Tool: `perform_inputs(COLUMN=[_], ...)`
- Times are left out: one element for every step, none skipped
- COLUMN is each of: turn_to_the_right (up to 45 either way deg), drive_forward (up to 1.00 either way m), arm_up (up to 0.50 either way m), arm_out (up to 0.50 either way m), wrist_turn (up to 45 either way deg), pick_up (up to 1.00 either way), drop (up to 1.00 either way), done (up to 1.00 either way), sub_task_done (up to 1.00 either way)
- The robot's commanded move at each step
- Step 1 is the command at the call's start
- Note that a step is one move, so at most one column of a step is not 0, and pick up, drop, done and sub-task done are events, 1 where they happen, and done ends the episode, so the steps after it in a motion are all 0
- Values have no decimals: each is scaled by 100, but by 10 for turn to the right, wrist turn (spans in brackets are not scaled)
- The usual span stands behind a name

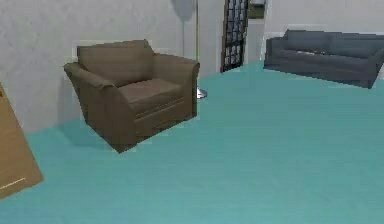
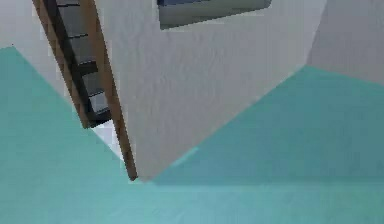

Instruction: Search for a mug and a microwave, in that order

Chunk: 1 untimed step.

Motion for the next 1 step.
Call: perform_inputs(turn_to_the_right=[-450], drive_forward=[0], arm_up=[0], arm_out=[0], wrist_turn=[0], pick_up=[0], drop=[0], done=[0], sub_task_done=[0])
